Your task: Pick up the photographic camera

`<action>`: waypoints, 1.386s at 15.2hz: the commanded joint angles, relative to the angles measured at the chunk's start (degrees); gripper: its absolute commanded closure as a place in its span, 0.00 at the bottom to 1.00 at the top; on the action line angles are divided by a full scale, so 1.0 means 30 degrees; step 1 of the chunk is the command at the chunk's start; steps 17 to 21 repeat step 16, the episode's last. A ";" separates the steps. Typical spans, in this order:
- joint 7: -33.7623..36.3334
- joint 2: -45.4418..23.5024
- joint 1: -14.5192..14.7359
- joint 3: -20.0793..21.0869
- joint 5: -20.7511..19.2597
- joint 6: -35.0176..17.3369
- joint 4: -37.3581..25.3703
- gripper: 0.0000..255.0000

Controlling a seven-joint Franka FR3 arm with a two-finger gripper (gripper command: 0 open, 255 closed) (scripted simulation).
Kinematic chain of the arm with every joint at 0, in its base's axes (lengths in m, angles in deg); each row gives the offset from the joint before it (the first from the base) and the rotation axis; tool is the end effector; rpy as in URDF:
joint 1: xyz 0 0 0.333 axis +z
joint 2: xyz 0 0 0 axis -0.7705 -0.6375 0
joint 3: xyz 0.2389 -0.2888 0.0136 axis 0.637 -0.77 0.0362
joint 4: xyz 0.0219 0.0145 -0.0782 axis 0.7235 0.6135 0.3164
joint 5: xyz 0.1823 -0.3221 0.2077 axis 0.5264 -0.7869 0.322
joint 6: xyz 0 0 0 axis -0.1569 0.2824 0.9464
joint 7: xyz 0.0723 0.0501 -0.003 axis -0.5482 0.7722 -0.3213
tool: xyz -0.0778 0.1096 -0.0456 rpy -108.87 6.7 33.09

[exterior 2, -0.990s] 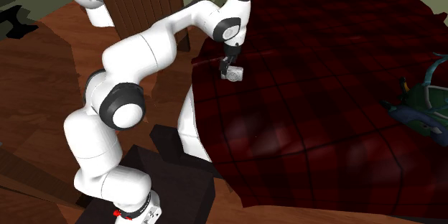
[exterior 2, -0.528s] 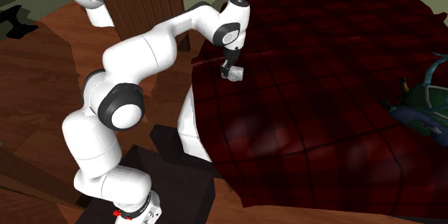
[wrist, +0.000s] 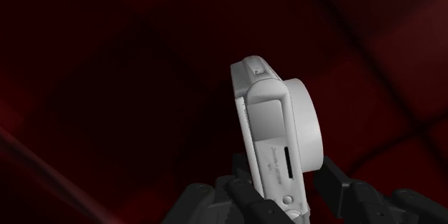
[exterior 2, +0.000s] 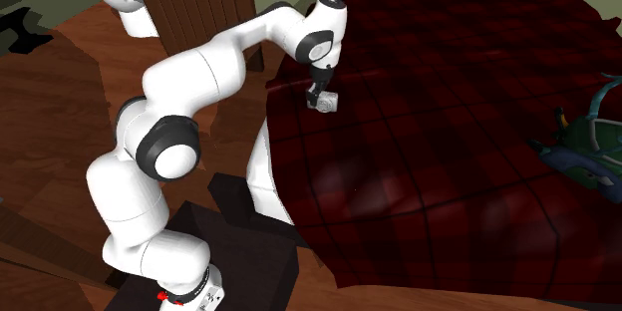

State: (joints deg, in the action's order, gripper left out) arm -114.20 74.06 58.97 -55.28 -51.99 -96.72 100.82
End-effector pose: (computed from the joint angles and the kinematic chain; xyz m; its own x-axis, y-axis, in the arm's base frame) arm 0.6261 -0.2384 0.5925 0.1612 0.9773 0.1372 0.9832 -0.1711 0.0634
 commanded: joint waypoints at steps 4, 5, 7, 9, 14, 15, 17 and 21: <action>0.0111 -0.0290 -0.0268 -0.0036 0.0159 0.1276 -0.1516 1.00; 0.0131 -0.0378 -0.0342 -0.0044 0.0211 0.1572 -0.1886 1.00; 0.0169 -0.0576 -0.0511 -0.0055 0.0334 0.2180 -0.2662 1.00; 0.0204 -0.0809 -0.0708 -0.0064 0.0484 0.2810 -0.3491 1.00; 0.0290 -0.1571 -0.1365 -0.0063 0.0997 0.4511 -0.5853 1.00; 0.0294 -0.1599 -0.1391 -0.0060 0.1016 0.4567 -0.5934 1.00; 0.0294 -0.1596 -0.1389 -0.0060 0.1013 0.4565 -0.5929 1.00; 0.0294 -0.1596 -0.1389 -0.0060 0.1013 0.4565 -0.5929 1.00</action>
